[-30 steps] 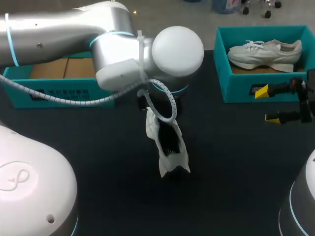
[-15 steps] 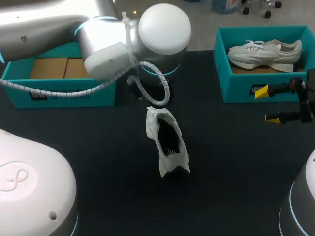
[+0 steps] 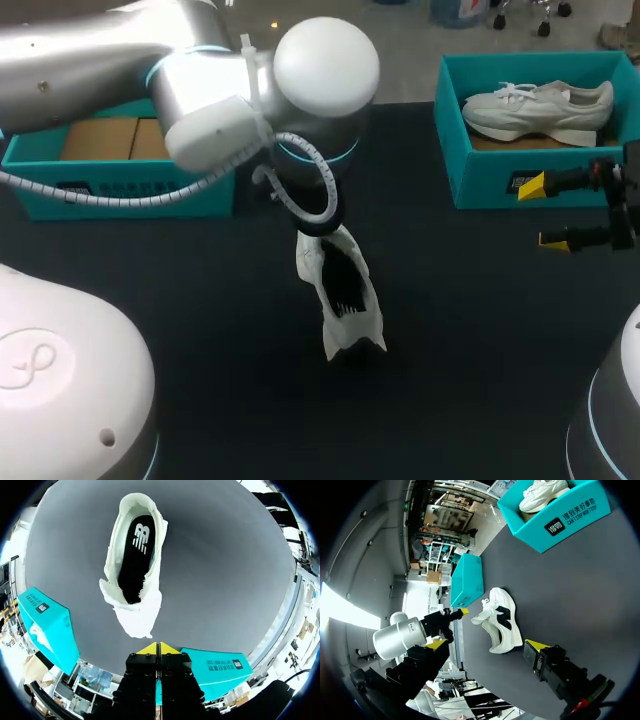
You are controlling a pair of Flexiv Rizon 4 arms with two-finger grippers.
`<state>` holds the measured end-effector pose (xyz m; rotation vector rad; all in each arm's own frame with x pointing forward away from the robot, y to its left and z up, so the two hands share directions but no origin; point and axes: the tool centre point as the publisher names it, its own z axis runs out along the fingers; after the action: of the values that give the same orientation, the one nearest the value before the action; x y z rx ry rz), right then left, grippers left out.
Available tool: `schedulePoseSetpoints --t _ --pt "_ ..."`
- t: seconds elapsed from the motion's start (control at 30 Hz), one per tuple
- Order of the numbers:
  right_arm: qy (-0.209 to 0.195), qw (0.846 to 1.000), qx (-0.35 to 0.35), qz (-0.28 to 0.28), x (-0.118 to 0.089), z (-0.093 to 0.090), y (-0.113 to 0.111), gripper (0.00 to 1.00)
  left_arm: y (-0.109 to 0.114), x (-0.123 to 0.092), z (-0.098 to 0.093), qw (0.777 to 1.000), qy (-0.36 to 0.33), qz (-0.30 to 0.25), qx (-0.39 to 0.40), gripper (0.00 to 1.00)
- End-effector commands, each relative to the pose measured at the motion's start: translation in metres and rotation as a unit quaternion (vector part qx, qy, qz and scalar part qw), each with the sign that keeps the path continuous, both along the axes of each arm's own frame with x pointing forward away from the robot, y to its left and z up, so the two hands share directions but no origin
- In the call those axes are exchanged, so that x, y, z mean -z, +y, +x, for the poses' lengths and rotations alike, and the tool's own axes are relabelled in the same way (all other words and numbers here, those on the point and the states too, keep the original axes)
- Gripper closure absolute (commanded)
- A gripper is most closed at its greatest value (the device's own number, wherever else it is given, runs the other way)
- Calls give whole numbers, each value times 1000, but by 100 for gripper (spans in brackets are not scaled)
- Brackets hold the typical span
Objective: Take the shoe out of the shoebox, open the shoe tongue, remove and reinsert the insole, then place the shoe into the shoebox
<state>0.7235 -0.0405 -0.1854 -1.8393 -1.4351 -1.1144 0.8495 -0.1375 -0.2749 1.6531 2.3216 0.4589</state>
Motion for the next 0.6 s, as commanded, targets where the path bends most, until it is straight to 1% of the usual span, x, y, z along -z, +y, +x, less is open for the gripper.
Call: schedulePoseSetpoints --t 0.03,0.2,0.33,0.47,0.6 --pt "1 1000 1 -2 0 0 0 0 -1 14 -2 1000 8 3 6 100" --pt "1 1000 1 -2 0 0 0 0 -7 23 -7 1000 19 3 16 100" --pt "1 1000 1 -2 0 0 0 0 -18 31 -8 999 30 1 27 100" --pt "1 1000 1 -2 0 0 0 0 -30 40 -13 998 37 5 43 100" --pt "1 1000 1 -2 0 0 0 0 -36 44 -20 998 40 11 56 100"
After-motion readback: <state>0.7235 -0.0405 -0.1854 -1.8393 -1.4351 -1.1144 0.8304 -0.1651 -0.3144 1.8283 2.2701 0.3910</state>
